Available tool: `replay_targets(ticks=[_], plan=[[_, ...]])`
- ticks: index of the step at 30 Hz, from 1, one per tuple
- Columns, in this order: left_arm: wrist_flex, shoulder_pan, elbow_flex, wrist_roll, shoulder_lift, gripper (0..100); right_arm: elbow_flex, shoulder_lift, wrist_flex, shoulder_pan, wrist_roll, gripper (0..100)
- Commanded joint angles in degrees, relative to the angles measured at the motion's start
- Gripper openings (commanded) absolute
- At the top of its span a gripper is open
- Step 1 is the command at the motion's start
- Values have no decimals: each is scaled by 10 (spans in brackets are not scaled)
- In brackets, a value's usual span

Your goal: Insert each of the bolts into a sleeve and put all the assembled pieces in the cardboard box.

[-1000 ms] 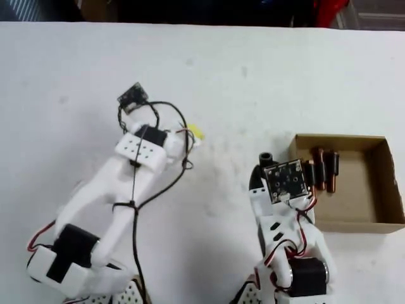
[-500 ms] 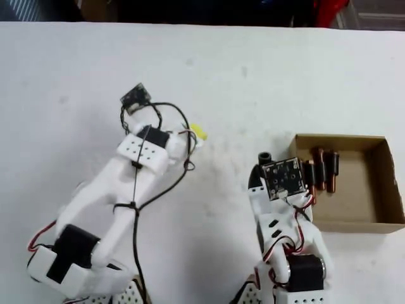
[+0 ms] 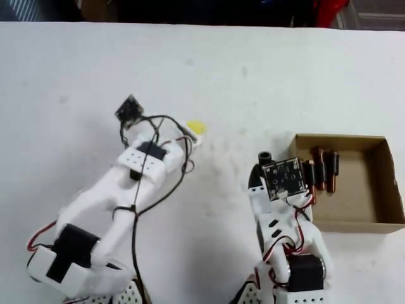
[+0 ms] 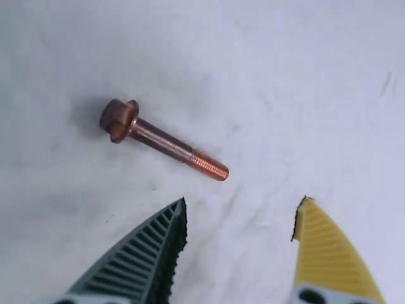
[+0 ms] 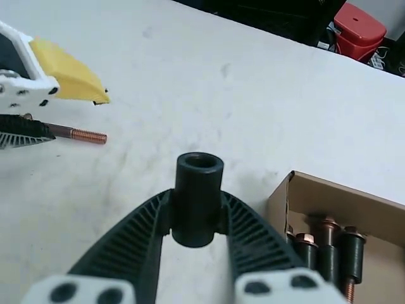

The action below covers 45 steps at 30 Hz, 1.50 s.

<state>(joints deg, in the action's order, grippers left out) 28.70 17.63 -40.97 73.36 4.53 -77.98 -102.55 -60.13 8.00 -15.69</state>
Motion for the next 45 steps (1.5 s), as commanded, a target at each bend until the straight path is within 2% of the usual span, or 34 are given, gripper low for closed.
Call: replay_targets(ticks=[1,5,10,14,21,27,39,42,45], plan=[[-23,-22,4,31,3,290,5,-7,15,-3,0,20],[-25,-46,2,52,-12,290,5,-7,15,-3,0,20],[-73,-49,18,65,-94,290,5,-7,15,-3,0,20],[-42,-47,40,65,-108,277,5,-7,15,-3,0,20],[-33,-51,53,66,-112,15,4,-7,15,-3,0,20],[-33,-62,55,62,-113,105,4,-7,14,-3,0,20],[-56,-58,57,53,-136,109,4,-7,13,-3,0,20],[-36,-47,58,21,-116,109,4,-7,14,-3,-1,21],[-16,-36,58,18,-90,109,4,-7,15,-3,-1,21]])
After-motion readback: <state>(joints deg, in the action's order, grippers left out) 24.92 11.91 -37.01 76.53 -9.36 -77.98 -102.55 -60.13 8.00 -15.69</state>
